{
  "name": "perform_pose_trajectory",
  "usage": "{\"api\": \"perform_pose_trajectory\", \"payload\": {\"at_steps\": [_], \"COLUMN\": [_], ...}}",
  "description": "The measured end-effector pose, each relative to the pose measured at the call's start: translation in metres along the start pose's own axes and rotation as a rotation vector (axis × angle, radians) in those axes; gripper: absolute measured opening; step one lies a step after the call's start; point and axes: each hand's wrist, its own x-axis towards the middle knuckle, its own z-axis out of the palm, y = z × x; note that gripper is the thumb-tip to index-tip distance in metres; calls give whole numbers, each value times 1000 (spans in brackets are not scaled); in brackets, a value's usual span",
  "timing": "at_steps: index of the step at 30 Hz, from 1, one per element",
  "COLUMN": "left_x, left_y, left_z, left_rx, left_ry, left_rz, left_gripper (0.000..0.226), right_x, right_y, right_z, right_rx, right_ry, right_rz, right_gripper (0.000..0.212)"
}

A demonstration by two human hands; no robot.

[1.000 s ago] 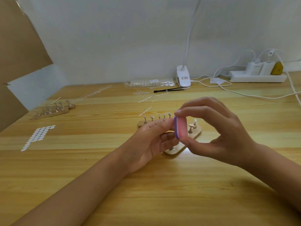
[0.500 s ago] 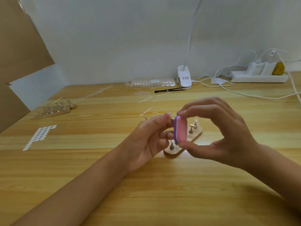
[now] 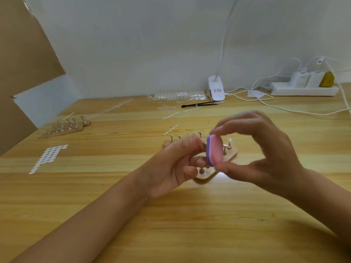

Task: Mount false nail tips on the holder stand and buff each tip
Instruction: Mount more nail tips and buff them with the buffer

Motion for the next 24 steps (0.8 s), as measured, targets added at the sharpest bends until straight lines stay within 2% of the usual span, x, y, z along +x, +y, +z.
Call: {"api": "perform_pose_trajectory", "payload": {"at_steps": [2,4,7,11,14,20,24], "left_x": [1,1,0,2,2,1,2], "left_y": [-1,-3,-5,-3,-2,-5,-2], "left_z": [-1,-1,-1,0,-1,-1,-1], "left_rx": [9,67,93,78,50,118,30], "left_ry": [-12,-34,-47,-24,-5,-34,10], "left_rz": [-15,-39,-62,-43,-43,-59,-32], "left_gripper": [43,50,34,52,50,57,63], "right_x": [0,1,-1,-3,-3,-3,-5], "right_y": [-1,2,8,6,0,9,6], "right_z": [4,3,-2,0,4,4,1], "right_rx": [-22,-7,37,71,59,48,109], "right_ry": [-3,22,51,30,-7,-3,29], "right_rz": [-3,81,191,121,42,248,166], "right_gripper": [36,35,29,32,31,28,26]}}
